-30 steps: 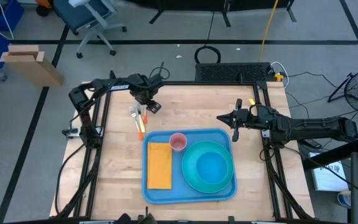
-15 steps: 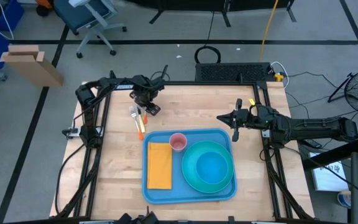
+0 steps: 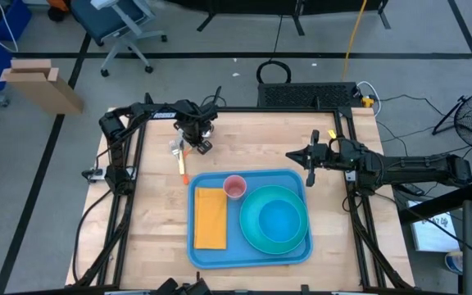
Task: Set up tray
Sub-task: Put the orange spoon on the yellow napkin
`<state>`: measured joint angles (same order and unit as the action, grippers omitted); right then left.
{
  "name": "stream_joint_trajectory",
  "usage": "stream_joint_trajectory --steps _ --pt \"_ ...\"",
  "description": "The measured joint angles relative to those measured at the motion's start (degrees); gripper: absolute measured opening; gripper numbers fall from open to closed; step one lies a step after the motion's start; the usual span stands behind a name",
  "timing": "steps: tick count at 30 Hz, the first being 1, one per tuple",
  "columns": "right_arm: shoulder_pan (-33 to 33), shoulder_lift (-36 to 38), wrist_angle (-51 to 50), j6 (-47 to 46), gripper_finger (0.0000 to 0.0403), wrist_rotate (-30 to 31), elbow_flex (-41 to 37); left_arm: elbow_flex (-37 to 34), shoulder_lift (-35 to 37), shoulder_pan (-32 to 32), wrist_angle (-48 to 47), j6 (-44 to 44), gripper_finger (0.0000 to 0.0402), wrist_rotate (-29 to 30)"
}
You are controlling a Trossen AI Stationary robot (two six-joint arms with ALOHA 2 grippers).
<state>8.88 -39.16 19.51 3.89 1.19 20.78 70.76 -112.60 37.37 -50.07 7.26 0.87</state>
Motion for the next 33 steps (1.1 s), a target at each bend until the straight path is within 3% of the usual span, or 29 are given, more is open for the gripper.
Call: stream_joint_trajectory --steps 9,19,27,31,33 --pt "0.0 0.0 0.0 0.0 0.0 0.0 0.0 -0.3 5.2 0.0 8.1 -2.4 0.001 4.0" --pt "0.0 0.0 0.9 -0.1 0.0 0.0 0.0 -0.2 17.0 -1.5 12.4 -2.4 0.001 2.8" --pt "-1.1 -0.4 13.2 -5.9 0.0004 -2.7 0.0 -0.1 24.9 -6.3 17.6 -0.3 0.001 7.7" --pt "-2.6 -3.4 20.9 -5.6 0.0023 7.5 0.8 -0.1 27.0 -10.0 23.5 0.9 0.001 13.8" --pt "-2.8 -6.2 21.1 -4.9 0.0041 9.8 3.0 -0.1 27.2 -11.8 26.5 1.2 0.001 16.9"
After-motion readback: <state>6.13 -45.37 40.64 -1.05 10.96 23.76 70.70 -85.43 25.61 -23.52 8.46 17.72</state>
